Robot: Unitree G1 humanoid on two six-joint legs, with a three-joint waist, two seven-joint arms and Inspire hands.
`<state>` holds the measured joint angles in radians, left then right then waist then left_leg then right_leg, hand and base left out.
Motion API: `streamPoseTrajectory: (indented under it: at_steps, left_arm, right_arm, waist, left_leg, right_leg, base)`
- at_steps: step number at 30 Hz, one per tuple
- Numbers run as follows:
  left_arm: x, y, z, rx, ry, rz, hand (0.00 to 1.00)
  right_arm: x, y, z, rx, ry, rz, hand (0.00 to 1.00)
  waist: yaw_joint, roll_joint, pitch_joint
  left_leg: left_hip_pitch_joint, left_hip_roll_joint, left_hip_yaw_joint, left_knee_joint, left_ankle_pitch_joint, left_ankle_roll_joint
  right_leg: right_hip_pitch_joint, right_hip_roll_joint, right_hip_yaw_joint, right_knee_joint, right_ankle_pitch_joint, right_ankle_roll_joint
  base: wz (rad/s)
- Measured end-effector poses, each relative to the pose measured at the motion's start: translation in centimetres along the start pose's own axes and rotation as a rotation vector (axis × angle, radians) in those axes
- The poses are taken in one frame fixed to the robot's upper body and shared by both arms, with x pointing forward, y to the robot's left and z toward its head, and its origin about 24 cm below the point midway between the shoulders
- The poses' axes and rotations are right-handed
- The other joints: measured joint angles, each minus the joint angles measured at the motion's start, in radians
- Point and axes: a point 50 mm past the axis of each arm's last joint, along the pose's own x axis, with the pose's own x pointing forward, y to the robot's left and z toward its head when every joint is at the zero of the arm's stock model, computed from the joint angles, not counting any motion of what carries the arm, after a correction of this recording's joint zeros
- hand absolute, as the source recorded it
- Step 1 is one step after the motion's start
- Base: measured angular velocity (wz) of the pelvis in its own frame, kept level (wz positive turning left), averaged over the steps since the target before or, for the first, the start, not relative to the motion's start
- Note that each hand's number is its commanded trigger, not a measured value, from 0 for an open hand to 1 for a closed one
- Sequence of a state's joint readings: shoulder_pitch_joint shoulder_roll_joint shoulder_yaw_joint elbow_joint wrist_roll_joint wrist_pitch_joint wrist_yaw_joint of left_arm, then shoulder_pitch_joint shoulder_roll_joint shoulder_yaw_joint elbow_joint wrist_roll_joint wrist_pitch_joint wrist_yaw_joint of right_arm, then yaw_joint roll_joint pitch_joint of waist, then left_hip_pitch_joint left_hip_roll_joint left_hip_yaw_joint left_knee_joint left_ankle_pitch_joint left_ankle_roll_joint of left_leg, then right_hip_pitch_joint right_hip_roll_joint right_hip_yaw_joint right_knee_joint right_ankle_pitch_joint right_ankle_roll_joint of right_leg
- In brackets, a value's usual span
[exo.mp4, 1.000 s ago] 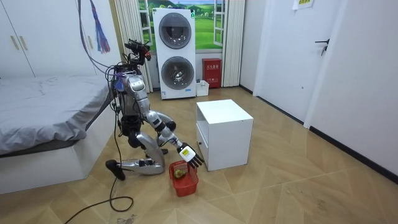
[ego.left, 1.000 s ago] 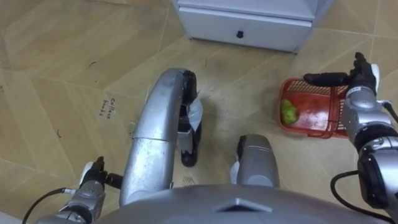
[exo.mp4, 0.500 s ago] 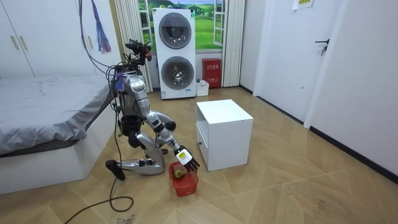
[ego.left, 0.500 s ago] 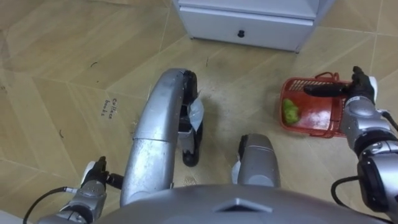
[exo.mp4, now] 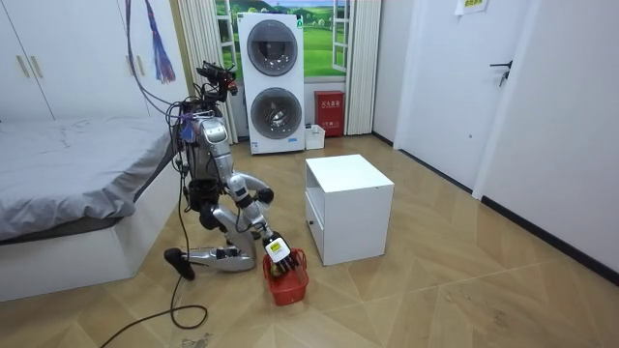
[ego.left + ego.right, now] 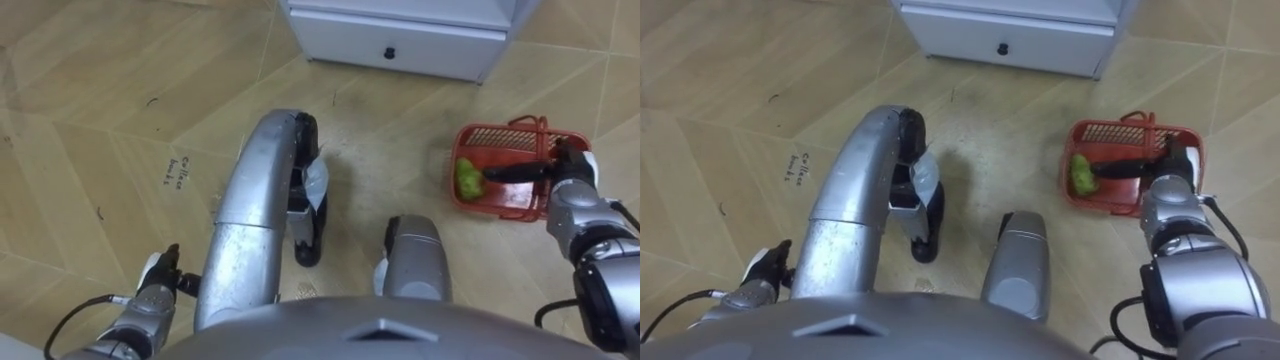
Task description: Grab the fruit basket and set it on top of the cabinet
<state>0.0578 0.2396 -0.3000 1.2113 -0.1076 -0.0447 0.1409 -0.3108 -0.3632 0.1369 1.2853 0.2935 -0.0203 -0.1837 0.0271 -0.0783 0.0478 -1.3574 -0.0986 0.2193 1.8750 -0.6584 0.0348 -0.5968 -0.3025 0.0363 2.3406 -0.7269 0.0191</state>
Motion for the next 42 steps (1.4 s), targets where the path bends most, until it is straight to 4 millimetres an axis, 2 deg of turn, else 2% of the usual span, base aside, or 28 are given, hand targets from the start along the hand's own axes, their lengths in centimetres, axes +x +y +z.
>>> streamPoseTrajectory:
  at_steps: [23, 33, 34, 37, 38, 41, 42]
  left_arm:
    - [-0.1, -1.0, 0.3, 0.007, -0.006, -0.026, 0.0]
    - [0.3, -0.8, 1.9, 0.005, -0.044, -0.027, 0.0]
    - [0.3, -0.8, 2.1, 0.004, -0.049, -0.026, 0.0]
    - [0.4, -0.4, 2.5, -0.008, -0.046, -0.016, 0.0]
    - [0.5, -0.4, 2.5, -0.012, -0.044, -0.014, 0.0]
    - [0.5, -0.1, 2.7, -0.039, -0.047, -0.004, 0.0]
    - [0.5, 0.0, 2.9, -0.048, -0.051, -0.001, 0.0]
  right_arm:
    - [0.0, 0.2, -0.3, 0.008, 0.024, 0.023, 1.0]
    - [0.0, 0.3, -0.2, -0.011, 0.021, 0.028, 1.0]
    - [0.0, 0.3, -0.1, -0.011, 0.018, 0.028, 1.0]
    - [0.0, 0.4, 0.2, -0.016, 0.009, 0.03, 1.0]
    - [0.0, 0.4, 0.2, -0.015, 0.007, 0.03, 1.0]
    - [0.0, 0.6, 1.0, -0.013, -0.021, 0.036, 1.0]
    - [0.0, 0.6, 1.3, -0.01, -0.034, 0.039, 1.0]
  waist:
    - [0.003, -0.001, 0.001]
    - [0.005, -0.006, 0.0038]
    - [0.005, -0.013, 0.0075]
    - [0.005, -0.014, 0.0079]
    - [0.005, -0.018, 0.0102]
    - [0.0, -0.027, 0.0109]
    - [-0.001, -0.031, 0.0115]
  left_leg:
    - [-0.001, 0.0, 0.0, -0.001, 0.0, -0.001]
    - [-0.003, -0.001, 0.0, 0.001, 0.0, -0.001]
    - [-0.002, 0.0, -0.001, 0.003, 0.0, -0.001]
    - [0.003, -0.002, -0.011, 0.009, 0.0, -0.001]
    - [0.005, -0.002, -0.013, 0.011, 0.0, -0.001]
    - [0.012, -0.009, -0.021, 0.019, 0.0, -0.001]
    - [0.015, -0.018, -0.029, 0.022, 0.0, -0.001]
  right_leg:
    - [-0.004, 0.0, 0.002, 0.002, 0.0, 0.0]
    - [-0.003, 0.0, 0.001, 0.002, 0.0, 0.0]
    - [-0.002, 0.002, 0.001, 0.002, 0.0, 0.0]
    - [0.01, 0.009, -0.001, 0.002, 0.0, 0.0]
    - [0.015, 0.01, -0.003, 0.001, 0.0, 0.0]
    - [0.033, 0.014, -0.004, 0.0, 0.0, 0.0]
    - [0.039, 0.014, -0.007, 0.0, 0.0, 0.0]
  base:
    - [0.0]
    - [0.0]
    - [0.0]
    - [-0.04]
    - [0.0]
    - [-0.03]
    - [0.0]
